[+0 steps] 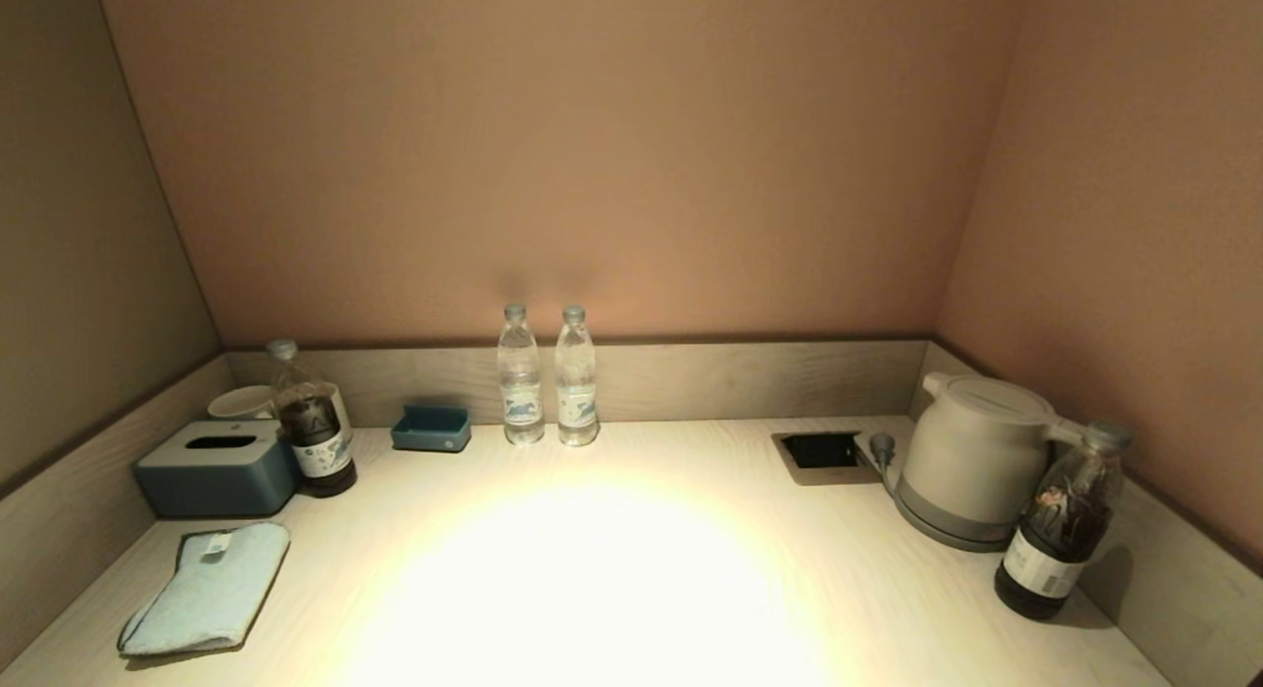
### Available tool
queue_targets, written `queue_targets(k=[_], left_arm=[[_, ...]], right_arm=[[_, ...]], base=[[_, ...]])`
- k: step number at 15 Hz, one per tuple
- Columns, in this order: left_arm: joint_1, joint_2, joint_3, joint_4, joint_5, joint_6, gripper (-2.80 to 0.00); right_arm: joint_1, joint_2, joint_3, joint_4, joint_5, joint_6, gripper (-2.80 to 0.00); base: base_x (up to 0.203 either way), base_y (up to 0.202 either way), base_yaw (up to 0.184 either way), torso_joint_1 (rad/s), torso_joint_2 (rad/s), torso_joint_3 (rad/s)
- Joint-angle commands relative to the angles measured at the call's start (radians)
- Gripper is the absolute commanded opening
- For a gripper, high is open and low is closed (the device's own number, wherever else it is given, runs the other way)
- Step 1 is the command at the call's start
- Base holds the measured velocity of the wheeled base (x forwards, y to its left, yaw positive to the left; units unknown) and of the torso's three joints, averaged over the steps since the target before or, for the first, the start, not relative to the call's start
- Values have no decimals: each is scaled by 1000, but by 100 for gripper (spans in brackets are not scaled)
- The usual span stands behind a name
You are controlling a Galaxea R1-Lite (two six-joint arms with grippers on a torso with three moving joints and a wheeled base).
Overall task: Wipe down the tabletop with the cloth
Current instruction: Pick up the tablecloth
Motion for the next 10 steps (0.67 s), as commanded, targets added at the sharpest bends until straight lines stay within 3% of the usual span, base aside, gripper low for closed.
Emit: queue_targets(k=[1, 5, 10], left_arm=[[1, 201, -60, 6, 10, -53, -280], [5, 640, -175, 0, 41, -230, -280], [62, 1272, -304, -83, 115, -343, -280]], right_arm=[[0, 1, 0, 0, 0, 0, -280], [0, 1, -1, -1, 1, 0, -280], [0, 1, 0, -1, 0, 0, -280]], base=[[0, 0, 0, 0, 0, 0], [0, 0, 0, 0, 0, 0], [0, 0, 0, 0, 0, 0]])
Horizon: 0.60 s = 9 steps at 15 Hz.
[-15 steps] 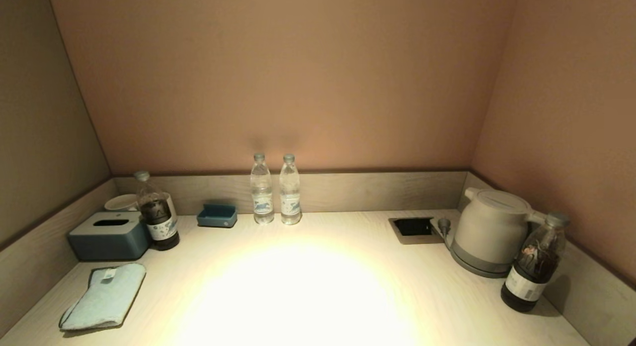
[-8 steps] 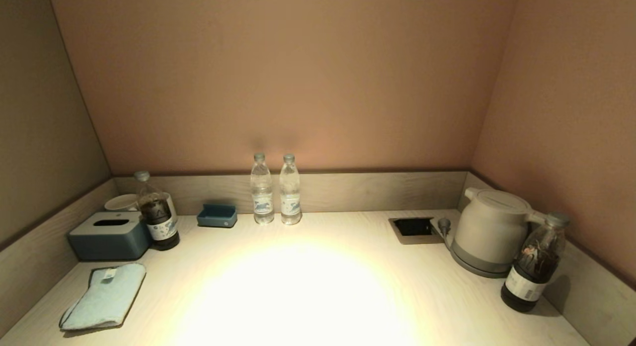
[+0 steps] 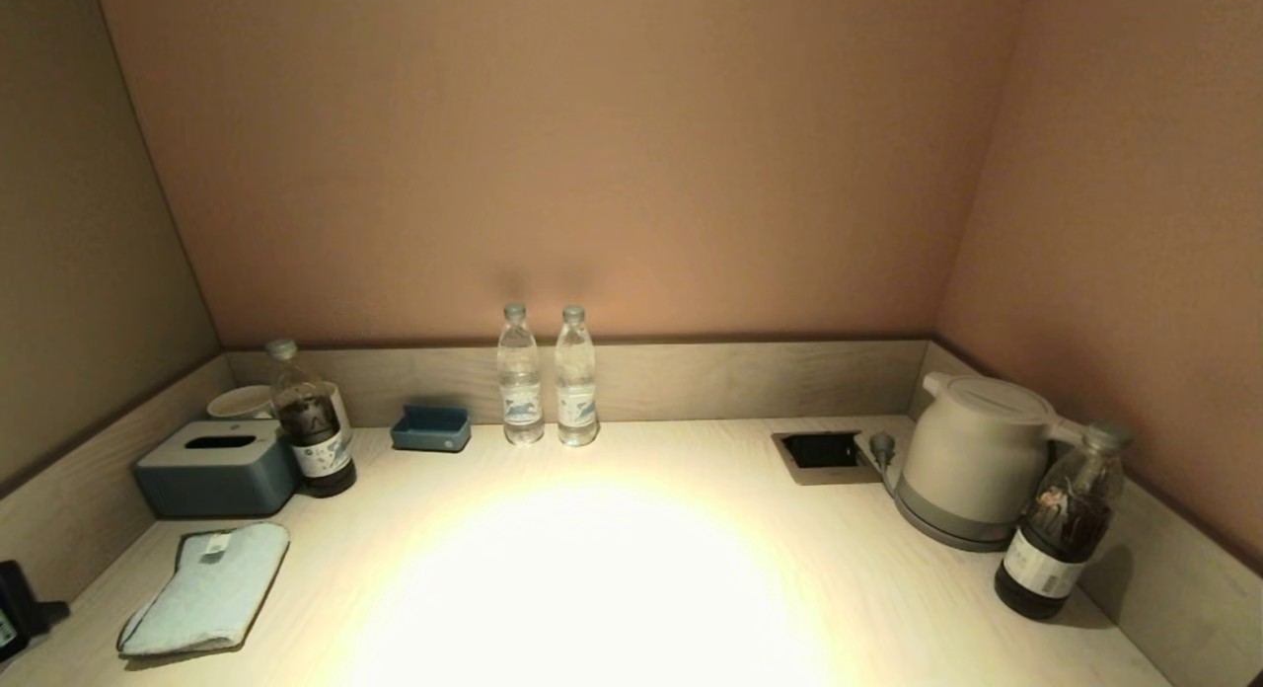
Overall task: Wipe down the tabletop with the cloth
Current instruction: Pick up the tablecloth
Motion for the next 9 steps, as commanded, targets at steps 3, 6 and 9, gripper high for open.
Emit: queue_targets(k=[3, 6, 9], left_arm=[[37, 520, -93, -64, 39, -41, -280], [49, 667, -173, -97, 57, -61, -280], [49, 742, -220, -96, 56, -57, -280]], right_arm=[[0, 1, -1, 1, -1, 0, -280], [0, 1, -1, -1, 1, 0, -280], [0, 1, -1, -1, -1, 0, -280]], base=[[0, 0, 0, 0, 0, 0], [0, 0, 0, 0, 0, 0], [0, 0, 0, 0, 0, 0]])
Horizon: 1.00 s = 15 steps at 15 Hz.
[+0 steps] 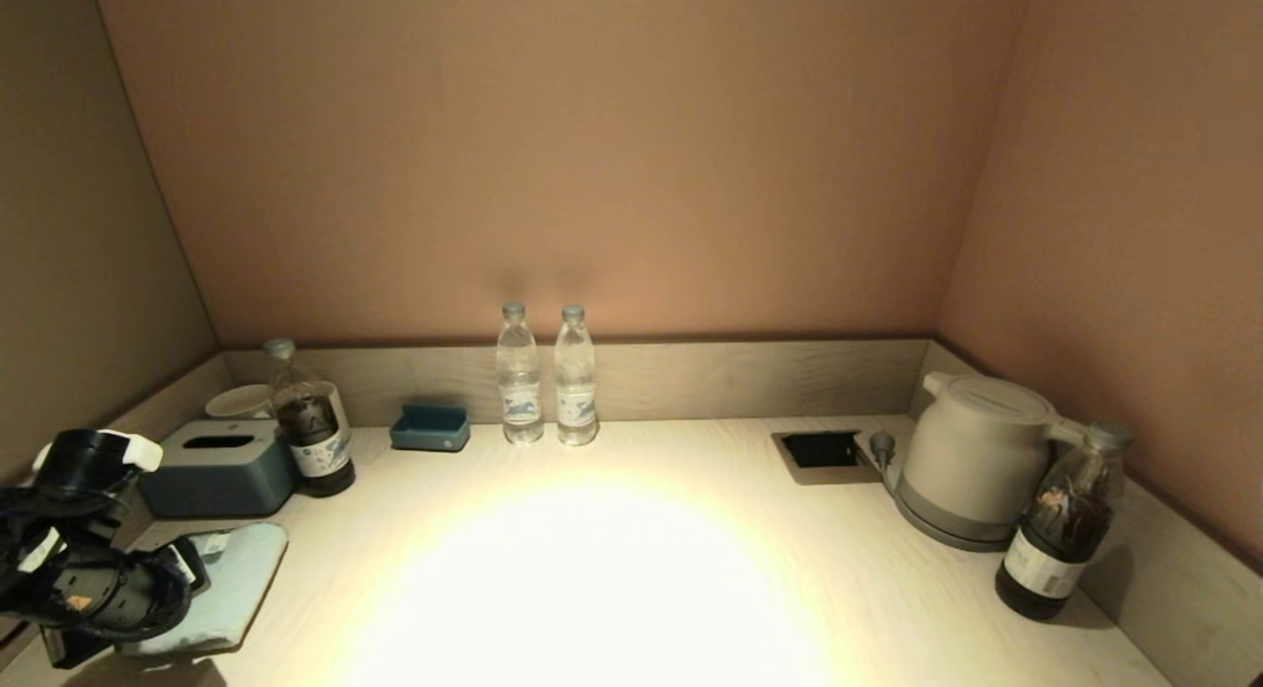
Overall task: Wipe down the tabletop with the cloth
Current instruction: Pick up the tablecloth
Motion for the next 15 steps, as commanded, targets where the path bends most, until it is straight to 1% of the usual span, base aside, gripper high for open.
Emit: queue_targets(k=[1, 4, 8, 9, 11, 14, 15], left_arm=[[1, 94, -43, 0, 1, -3, -280], [1, 114, -85, 3, 3, 3, -280], [1, 135, -102, 1, 7, 5, -280], [1, 126, -106, 0, 9, 15, 0], [2, 131, -114, 0, 11, 20, 0], [5, 147, -145, -2, 41, 24, 0], [5, 148, -145, -2, 42, 24, 0]], right_arm=[[0, 1, 0, 0, 2, 0, -280], [0, 0, 0, 0, 2, 0, -280], [0, 1, 0, 1, 0, 0, -280], [0, 1, 0, 0, 0, 0, -280], [0, 1, 0, 0, 2, 0, -280], [0, 1, 0, 0, 0, 0, -280], [0, 1, 0, 0, 0, 0, -280]], base=[[0, 0, 0, 0, 0, 0], [0, 0, 0, 0, 0, 0], [0, 0, 0, 0, 0, 0], [0, 0, 0, 0, 0, 0], [0, 0, 0, 0, 0, 0], [0, 0, 0, 0, 0, 0], [0, 0, 0, 0, 0, 0]])
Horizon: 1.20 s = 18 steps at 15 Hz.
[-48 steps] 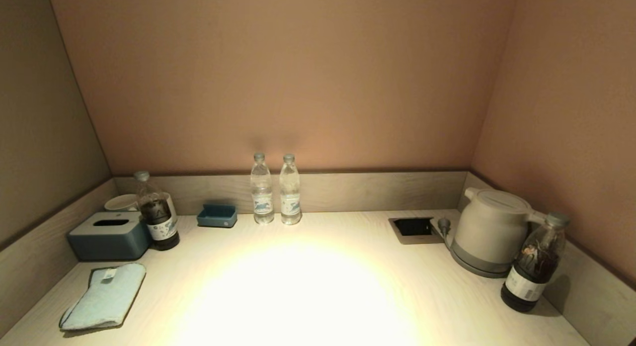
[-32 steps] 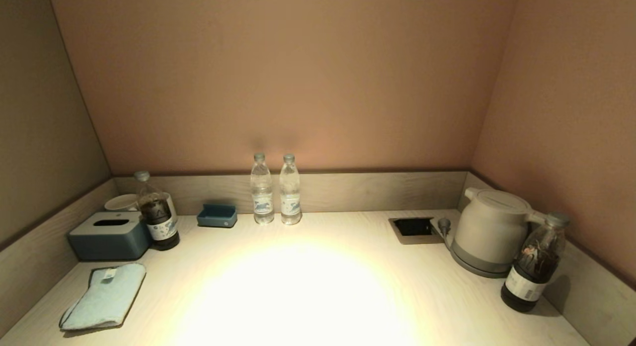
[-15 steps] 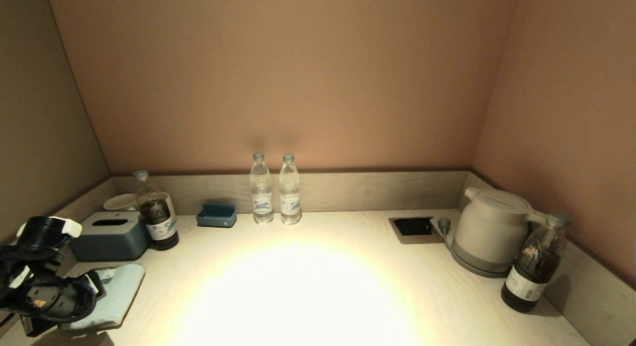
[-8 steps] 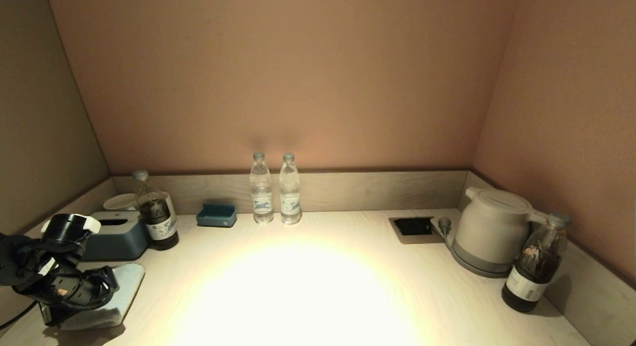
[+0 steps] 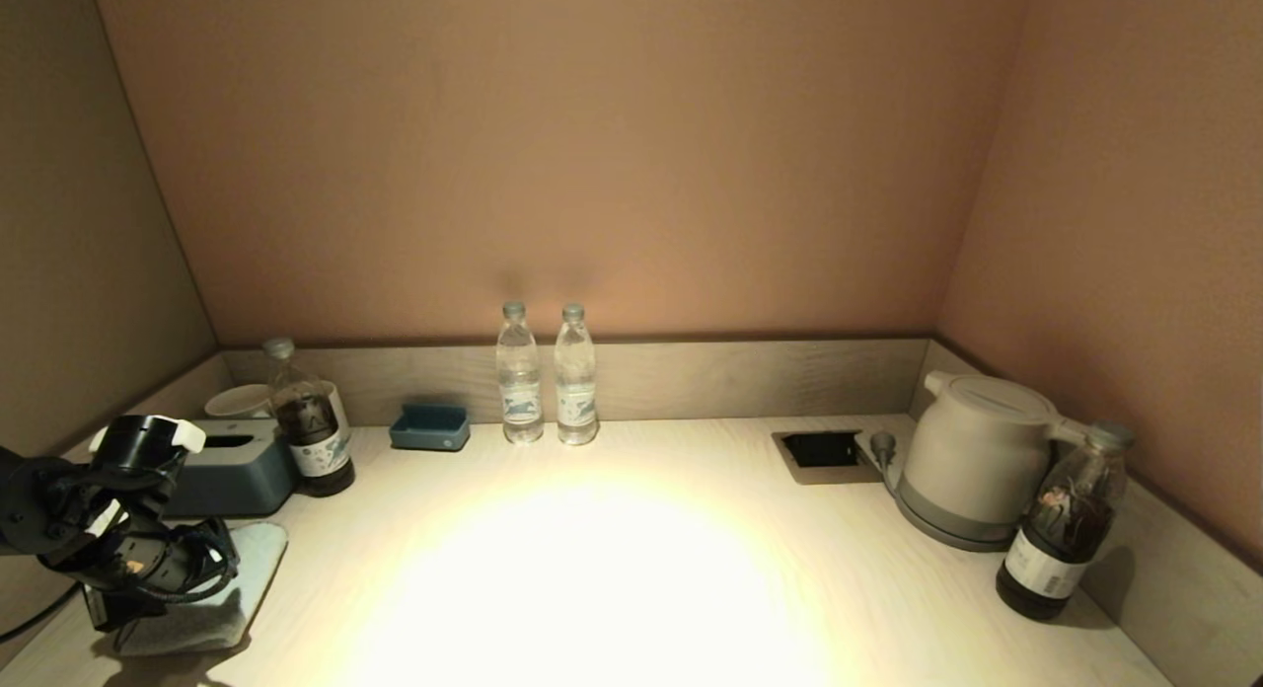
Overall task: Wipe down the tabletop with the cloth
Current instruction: Pick up the tablecloth
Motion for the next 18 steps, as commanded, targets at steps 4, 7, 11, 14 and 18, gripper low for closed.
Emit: queue_targets(k=[4, 7, 11, 14, 18], left_arm=[[8, 86, -64, 0, 27, 1, 0], [10, 134, -102, 0, 46, 4, 0], [10, 135, -103, 0, 46, 4, 0], [14, 182, -131, -1, 45, 2, 0], [14, 210, -140, -1, 45, 1, -280]], right_arm=[[0, 1, 0, 0, 1, 0, -280], [0, 1, 0, 0, 1, 0, -280], [0, 1, 2, 1, 0, 0, -280], [0, 1, 0, 0, 1, 0, -280], [0, 1, 0, 0, 1, 0, -280]], base=[[0, 0, 0, 0, 0, 0], [0, 0, 0, 0, 0, 0], [0, 0, 0, 0, 0, 0], [0, 0, 0, 0, 0, 0], [0, 0, 0, 0, 0, 0]])
